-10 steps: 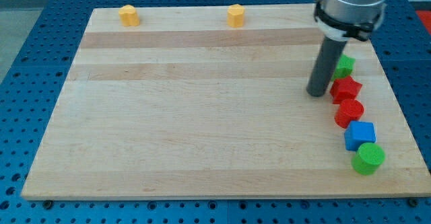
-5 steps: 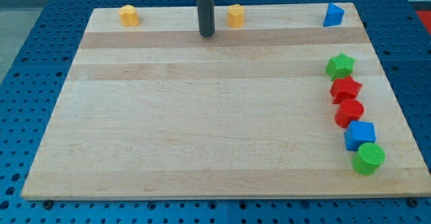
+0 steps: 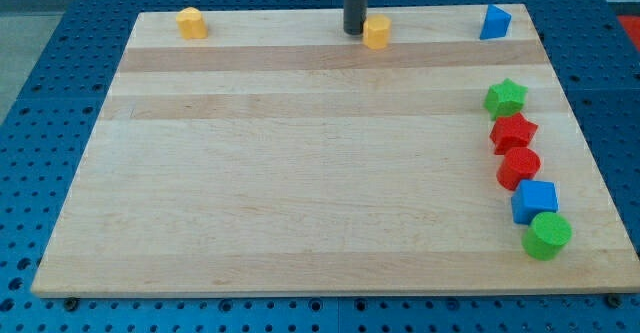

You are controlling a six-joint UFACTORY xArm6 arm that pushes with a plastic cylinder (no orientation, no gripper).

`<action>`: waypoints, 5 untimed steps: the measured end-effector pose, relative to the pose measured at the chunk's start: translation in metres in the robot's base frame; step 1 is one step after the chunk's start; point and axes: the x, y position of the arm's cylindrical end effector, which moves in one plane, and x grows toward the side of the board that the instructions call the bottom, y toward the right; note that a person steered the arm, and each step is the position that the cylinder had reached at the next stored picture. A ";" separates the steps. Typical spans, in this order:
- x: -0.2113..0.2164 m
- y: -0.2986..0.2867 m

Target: Adjust the yellow hexagon to the top of the green star

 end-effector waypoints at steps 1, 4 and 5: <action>0.003 0.023; 0.028 0.084; 0.041 0.100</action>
